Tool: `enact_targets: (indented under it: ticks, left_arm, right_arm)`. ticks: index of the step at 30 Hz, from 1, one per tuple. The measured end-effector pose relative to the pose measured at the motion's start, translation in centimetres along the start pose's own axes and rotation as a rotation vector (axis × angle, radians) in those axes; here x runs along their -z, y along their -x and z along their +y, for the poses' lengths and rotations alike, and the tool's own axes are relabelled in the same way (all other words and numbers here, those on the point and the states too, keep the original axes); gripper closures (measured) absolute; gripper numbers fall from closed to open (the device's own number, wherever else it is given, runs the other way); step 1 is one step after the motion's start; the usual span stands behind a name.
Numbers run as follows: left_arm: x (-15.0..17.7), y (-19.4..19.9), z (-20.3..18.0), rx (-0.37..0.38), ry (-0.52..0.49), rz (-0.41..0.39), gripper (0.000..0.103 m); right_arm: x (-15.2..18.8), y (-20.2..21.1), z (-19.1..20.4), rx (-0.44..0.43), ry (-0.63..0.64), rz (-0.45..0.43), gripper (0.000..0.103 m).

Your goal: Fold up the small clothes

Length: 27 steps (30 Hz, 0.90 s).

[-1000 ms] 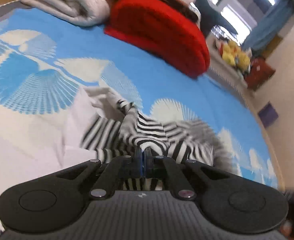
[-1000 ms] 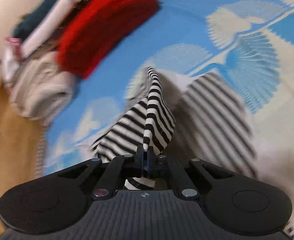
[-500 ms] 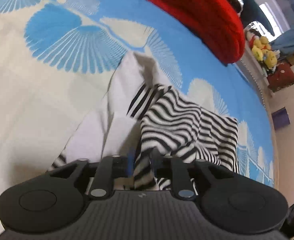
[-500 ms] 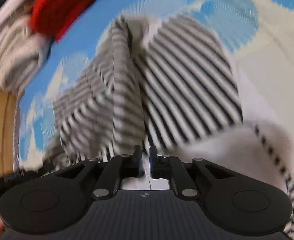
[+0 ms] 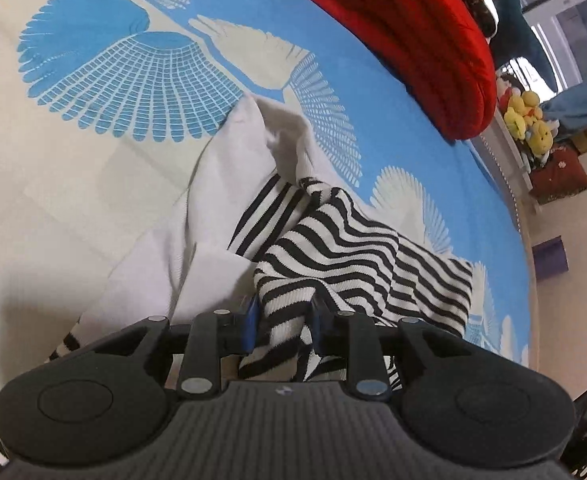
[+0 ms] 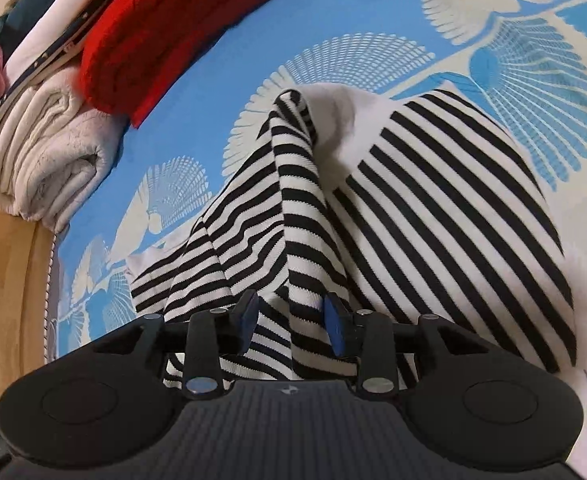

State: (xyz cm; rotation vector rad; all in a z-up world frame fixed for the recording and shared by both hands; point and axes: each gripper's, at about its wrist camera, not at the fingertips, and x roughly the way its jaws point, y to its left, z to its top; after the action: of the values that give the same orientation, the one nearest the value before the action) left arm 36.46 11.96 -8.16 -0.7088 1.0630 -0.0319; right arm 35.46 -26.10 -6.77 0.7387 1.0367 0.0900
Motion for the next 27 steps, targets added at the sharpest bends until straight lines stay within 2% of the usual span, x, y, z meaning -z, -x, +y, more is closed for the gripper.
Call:
enact_targets:
  ticks: [1,2,3,4,6,9,11,13,15,16,17,18,20,22,24,27]
  left_arm:
    - [-0.1,-0.3,0.0,0.0,-0.005,0.007,0.077]
    - [-0.1,-0.5,0.0,0.002,-0.006,0.013,0.078]
    - [-0.1,-0.6,0.1,0.006,-0.007,0.013,0.089]
    - [-0.2,-0.4,0.1,0.012,-0.009,-0.003,0.098]
    - [-0.5,1.0,-0.5,0.043,-0.042,-0.076,0.099]
    - [-0.9,3.3,-1.6,0.124,-0.1,-0.169,0.099]
    - [-1.0,3.9,-1.5,0.144,-0.106,-0.184,0.099]
    - [-1.0,2.7,-1.1,0.051,-0.12,-0.103,0.099]
    - [-0.5,0.3,0.0,-0.083,-0.113,0.037,0.099]
    - [-0.3,-0.4,0.7,-0.108,-0.085,0.08,0.098]
    - [-0.2,-0.8,1.3,-0.107,-0.05,0.1,0.098]
    - [-0.3,-0.7,1.6,-0.1,-0.029,0.103,0.096]
    - [-0.7,-0.2,1.2,-0.086,-0.047,0.084,0.092]
    - [-1.0,0.5,0.9,-0.073,-0.068,0.053,0.079]
    - [-1.2,1.1,0.8,-0.051,-0.068,0.016,0.079]
    - [-1.0,1.3,0.6,-0.022,-0.061,-0.002,0.079]
  right_arm:
    - [0.0,0.0,-0.1,0.005,0.005,-0.003,0.08]
    - [0.0,0.0,-0.2,0.013,0.004,-0.008,0.099]
    - [-0.1,0.2,-0.4,0.019,0.002,-0.015,0.102]
    - [-0.2,0.3,-0.6,0.016,-0.001,-0.025,0.102]
    - [-0.4,2.0,-0.7,0.006,-0.012,-0.075,0.102]
    - [-0.6,6.6,-0.5,-0.073,0.0,-0.209,0.102]
    - [-0.2,8.9,-1.4,-0.107,-0.011,-0.265,0.102]
    - [0.1,8.9,-3.0,-0.047,-0.056,-0.239,0.102]
    - [0.2,7.0,-4.6,0.061,-0.105,-0.131,0.102]
    - [0.3,5.5,-5.7,0.116,-0.143,-0.056,0.102]
    - [0.4,4.5,-6.6,0.137,-0.183,-0.016,0.102]
    - [0.6,3.6,-7.3,0.145,-0.221,0.012,0.102]
    - [0.4,2.7,-7.1,0.16,-0.209,0.032,0.101]
    - [0.0,2.9,-6.0,0.176,-0.147,-0.003,0.099]
    - [-0.5,3.3,-4.9,0.189,-0.078,-0.045,0.099]
    - [-0.8,3.9,-4.6,0.189,-0.071,-0.067,0.102]
